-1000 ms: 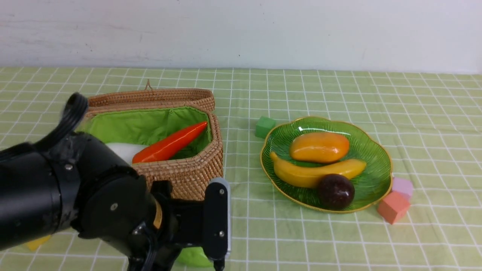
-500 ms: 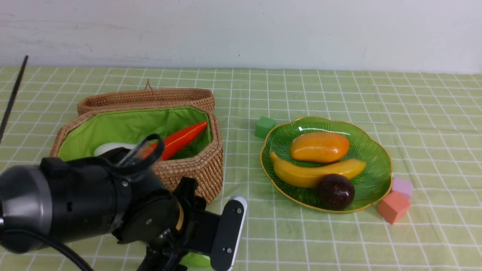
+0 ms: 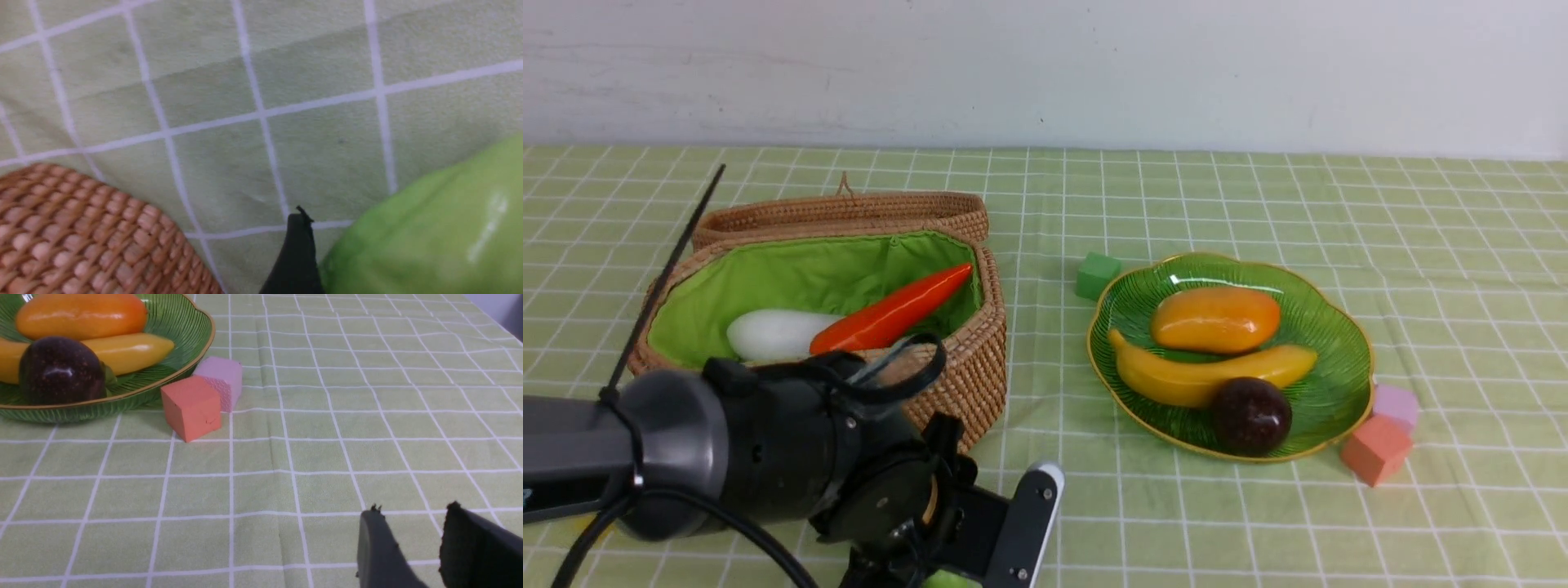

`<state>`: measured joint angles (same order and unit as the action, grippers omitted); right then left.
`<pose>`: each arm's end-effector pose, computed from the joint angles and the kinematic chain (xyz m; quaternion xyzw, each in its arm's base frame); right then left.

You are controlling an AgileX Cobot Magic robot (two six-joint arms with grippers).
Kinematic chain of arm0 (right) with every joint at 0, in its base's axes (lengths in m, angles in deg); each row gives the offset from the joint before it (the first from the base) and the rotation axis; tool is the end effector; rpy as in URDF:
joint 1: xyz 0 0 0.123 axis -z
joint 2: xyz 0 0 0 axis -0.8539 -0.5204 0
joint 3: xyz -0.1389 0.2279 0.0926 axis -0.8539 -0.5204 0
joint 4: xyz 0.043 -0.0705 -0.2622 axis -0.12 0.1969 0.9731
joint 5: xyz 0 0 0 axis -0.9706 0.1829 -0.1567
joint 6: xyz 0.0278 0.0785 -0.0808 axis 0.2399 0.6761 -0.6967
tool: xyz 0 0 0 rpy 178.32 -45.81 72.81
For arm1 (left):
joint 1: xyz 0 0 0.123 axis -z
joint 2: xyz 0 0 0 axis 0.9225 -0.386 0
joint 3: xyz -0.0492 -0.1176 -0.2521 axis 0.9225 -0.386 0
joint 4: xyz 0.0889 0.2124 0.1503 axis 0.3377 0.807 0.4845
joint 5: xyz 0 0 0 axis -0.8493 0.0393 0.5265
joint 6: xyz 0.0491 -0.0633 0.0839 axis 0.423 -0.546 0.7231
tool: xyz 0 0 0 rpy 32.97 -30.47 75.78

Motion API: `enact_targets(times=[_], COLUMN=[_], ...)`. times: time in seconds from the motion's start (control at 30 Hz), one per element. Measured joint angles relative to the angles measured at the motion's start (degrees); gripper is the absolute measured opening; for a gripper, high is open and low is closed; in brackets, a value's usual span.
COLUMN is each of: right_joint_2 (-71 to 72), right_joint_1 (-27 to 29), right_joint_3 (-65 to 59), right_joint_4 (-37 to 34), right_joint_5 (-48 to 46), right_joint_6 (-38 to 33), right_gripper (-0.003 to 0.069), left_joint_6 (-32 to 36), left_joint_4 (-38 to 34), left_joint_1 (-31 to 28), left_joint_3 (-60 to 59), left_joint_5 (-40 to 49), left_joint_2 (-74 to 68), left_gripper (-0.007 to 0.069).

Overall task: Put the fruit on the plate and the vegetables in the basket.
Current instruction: Take a chayote with your left arm and place it on the basket on the left.

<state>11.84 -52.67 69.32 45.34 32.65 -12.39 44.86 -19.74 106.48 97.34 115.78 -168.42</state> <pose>0.1012 -0.0126 0.1646 0.0206 0.8079 -0.0567 0.5862 0.2668 -0.1961 0.1187 0.7776 0.5998 0.1105 0.1529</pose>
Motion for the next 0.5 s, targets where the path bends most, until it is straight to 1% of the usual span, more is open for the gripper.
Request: enact_targets(times=[0.1, 0.2, 0.27, 0.3, 0.43, 0.5], right_joint_2=[0.0, 0.0, 0.0, 0.0, 0.0, 0.0], right_joint_1=[0.0, 0.0, 0.0, 0.0, 0.0, 0.0], right_joint_3=[0.0, 0.0, 0.0, 0.0, 0.0, 0.0], right_joint_4=[0.0, 0.0, 0.0, 0.0, 0.0, 0.0], right_joint_5=[0.0, 0.0, 0.0, 0.0, 0.0, 0.0], right_joint_6=[0.0, 0.0, 0.0, 0.0, 0.0, 0.0], right_gripper=[0.024, 0.024, 0.024, 0.024, 0.024, 0.024], left_joint_6=[-1.67, -3.24, -4.33, -4.77, -6.9, -7.67], left_joint_4=[0.0, 0.0, 0.0, 0.0, -0.76, -2.82], left_joint_1=[0.0, 0.0, 0.0, 0.0, 0.0, 0.0], left_joint_3=[0.0, 0.0, 0.0, 0.07, 0.93, 2.05], left_joint_5=[0.27, 0.86, 1.53, 1.76, 2.78, 2.99], left_joint_2=[0.0, 0.0, 0.0, 0.0, 0.57, 2.77], left_gripper=[0.058, 0.0544, 0.0447, 0.0433, 0.0437, 0.0437])
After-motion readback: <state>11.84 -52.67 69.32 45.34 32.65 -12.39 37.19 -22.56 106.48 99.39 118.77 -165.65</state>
